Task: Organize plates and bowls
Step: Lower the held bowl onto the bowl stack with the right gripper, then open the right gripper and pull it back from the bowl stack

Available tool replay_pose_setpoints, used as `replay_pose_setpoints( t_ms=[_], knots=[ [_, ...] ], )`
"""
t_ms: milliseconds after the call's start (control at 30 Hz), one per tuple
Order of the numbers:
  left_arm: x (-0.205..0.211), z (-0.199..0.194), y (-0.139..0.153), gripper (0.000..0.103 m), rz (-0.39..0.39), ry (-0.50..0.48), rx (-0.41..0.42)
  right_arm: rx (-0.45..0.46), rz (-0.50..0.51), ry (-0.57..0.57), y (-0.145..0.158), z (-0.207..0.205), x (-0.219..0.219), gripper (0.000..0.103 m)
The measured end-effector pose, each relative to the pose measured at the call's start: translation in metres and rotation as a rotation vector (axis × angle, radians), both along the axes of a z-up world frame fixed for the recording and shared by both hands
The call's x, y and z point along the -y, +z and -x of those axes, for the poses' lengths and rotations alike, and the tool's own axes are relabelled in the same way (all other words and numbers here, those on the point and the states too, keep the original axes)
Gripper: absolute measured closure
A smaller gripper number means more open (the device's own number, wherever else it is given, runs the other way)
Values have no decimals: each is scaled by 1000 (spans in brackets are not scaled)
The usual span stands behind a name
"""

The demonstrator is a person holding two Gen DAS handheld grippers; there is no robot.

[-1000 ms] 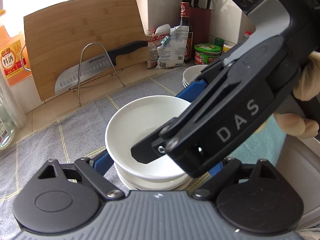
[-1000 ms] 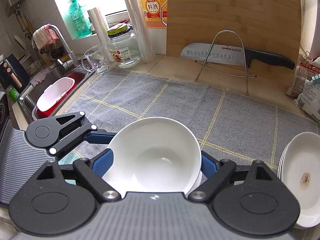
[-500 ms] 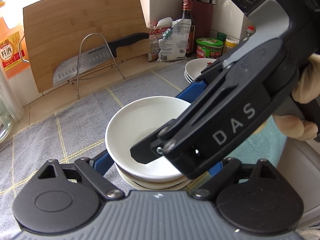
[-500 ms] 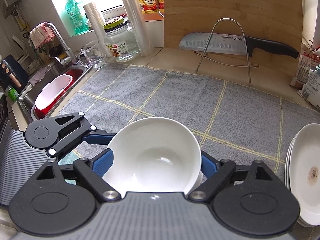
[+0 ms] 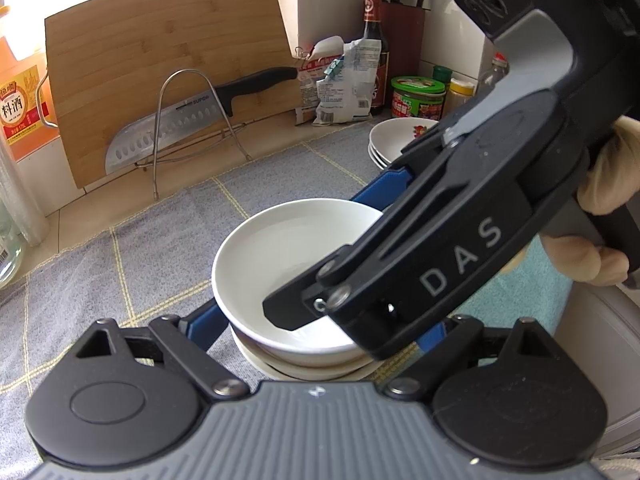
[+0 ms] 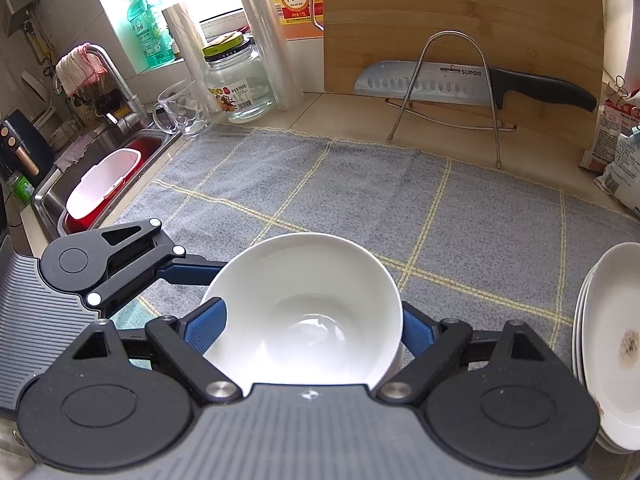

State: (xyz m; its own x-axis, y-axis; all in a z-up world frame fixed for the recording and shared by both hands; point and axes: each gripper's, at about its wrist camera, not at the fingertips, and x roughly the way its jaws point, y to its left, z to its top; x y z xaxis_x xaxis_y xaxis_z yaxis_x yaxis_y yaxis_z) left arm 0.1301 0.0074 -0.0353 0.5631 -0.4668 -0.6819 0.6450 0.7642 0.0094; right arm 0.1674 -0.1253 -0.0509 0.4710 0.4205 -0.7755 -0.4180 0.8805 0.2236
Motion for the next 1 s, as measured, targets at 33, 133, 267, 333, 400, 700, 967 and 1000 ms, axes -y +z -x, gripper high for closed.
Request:
replay_pose_setpoints(
  t_ms=[33, 133, 267, 333, 400, 700, 967, 1000],
  knots=[
    [0, 0, 0, 10, 0, 0, 1, 2, -1, 0, 0, 0, 0, 10],
    [0, -1, -1, 9, 0, -1, 1, 8, -5, -3, -1, 1, 1, 10],
    [-1, -1, -1, 9, 2, 2, -2, 6, -13, -9, -3, 2, 2, 7],
    [-2, 1, -1, 8, -1, 2, 10, 4, -12, -11, -3, 3, 3, 3],
    [-3, 4, 1, 7, -7, -3, 25, 9, -6, -17, -3, 4, 3, 2],
    [-26, 11, 0, 5, 20, 2, -14, 44, -11, -84, -3, 15, 16, 0],
    [-36, 15, -6, 5, 17, -10, -34, 103, -1, -164, -19, 41, 20, 0],
    [-36, 15, -6, 5, 14, -14, -34, 106, 1, -167, -21, 43, 20, 0]
  ],
)
